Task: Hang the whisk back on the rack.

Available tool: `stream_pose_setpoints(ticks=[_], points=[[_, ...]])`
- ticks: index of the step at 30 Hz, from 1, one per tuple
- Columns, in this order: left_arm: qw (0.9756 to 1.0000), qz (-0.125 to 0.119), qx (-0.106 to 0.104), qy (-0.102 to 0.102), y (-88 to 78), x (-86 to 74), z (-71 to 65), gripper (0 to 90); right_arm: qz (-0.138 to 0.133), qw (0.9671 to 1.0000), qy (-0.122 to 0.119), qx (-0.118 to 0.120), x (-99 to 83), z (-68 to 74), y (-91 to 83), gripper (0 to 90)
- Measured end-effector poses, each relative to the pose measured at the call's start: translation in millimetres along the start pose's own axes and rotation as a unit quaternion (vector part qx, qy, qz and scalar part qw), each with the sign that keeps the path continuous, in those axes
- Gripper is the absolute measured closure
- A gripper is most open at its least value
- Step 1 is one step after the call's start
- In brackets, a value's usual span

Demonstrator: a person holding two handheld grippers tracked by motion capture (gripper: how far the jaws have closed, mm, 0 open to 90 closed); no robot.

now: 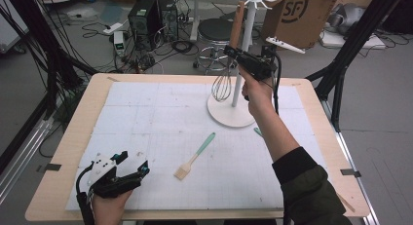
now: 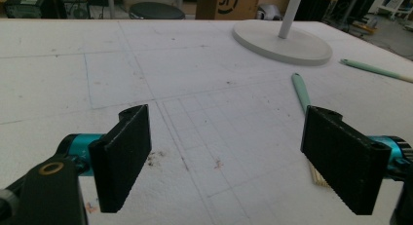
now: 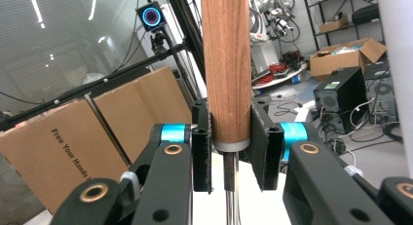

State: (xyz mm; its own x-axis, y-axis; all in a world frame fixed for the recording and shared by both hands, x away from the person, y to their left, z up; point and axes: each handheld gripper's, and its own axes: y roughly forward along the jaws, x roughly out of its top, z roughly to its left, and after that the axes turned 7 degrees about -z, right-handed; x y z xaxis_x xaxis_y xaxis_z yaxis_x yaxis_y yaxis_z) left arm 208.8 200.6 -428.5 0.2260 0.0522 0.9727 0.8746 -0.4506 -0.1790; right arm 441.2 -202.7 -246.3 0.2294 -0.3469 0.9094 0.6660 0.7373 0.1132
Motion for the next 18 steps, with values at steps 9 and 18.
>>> stream_pose_setpoints(ticks=[9,18], points=[[1.0000,0.001,-0.001,-0.002,0.3,-0.4,0.1,19.2,-0.001,1.0000,0.002,-0.003,0.1,-1.7,-0.3,73.0],[1.0000,0.002,0.001,-0.001,0.0,-0.4,0.5,19.2,-0.006,0.9992,0.017,-0.035,0.2,-7.9,-2.4,56.8]])
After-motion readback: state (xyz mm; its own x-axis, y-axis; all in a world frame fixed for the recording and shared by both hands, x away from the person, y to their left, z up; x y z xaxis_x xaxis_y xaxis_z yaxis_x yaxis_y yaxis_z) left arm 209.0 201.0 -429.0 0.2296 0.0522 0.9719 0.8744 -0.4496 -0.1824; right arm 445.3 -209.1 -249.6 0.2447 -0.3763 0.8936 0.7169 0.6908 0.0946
